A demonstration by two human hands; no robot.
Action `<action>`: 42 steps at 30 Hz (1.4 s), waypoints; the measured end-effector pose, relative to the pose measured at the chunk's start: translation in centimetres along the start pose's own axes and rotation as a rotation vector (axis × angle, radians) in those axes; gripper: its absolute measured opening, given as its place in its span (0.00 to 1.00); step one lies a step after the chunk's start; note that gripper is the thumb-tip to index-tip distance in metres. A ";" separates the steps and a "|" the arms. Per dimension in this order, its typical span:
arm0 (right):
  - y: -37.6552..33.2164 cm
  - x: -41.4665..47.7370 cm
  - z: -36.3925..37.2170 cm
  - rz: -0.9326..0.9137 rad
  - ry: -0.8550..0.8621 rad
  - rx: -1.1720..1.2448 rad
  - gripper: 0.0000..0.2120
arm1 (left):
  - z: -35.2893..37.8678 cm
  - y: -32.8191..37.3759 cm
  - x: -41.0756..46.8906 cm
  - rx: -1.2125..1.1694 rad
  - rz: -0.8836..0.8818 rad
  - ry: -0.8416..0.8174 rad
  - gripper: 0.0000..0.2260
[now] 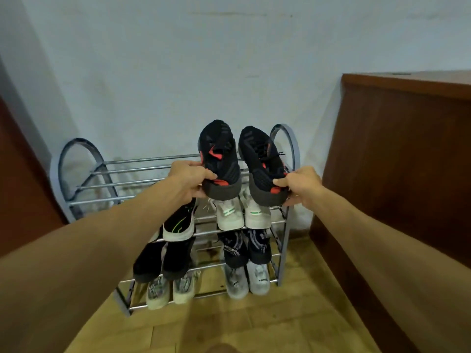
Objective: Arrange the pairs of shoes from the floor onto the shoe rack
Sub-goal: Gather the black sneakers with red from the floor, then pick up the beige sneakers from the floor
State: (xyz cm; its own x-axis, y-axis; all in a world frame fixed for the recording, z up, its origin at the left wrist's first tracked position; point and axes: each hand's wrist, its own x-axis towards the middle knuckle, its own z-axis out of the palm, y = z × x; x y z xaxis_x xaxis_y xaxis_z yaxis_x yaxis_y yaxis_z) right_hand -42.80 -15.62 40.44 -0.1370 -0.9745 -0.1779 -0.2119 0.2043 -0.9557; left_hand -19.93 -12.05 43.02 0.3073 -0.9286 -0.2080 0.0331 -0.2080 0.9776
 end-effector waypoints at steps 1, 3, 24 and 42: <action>-0.4 0.9 0.4 0.003 0.006 0.011 0.08 | 0.2 0.0 0.9 0.002 -0.013 0.011 0.17; -0.9 2.4 1.1 0.005 0.016 0.023 0.09 | 0.6 -0.1 2.6 0.023 -0.027 0.030 0.11; 0.0 1.2 0.7 -0.163 -0.008 -0.249 0.15 | 2.8 -0.6 0.1 0.592 0.367 0.077 0.18; 26.4 -15.5 -8.9 0.154 -0.209 -0.533 0.21 | 10.2 -22.5 -20.1 0.713 0.013 -0.591 0.17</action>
State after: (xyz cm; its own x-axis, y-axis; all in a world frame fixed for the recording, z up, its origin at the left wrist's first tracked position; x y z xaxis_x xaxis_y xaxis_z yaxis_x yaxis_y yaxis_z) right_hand -54.84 5.74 20.09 -0.0223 -0.9165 -0.3993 -0.6693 0.3104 -0.6750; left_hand -36.57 8.16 24.85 -0.2378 -0.8972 -0.3720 -0.6199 -0.1547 0.7693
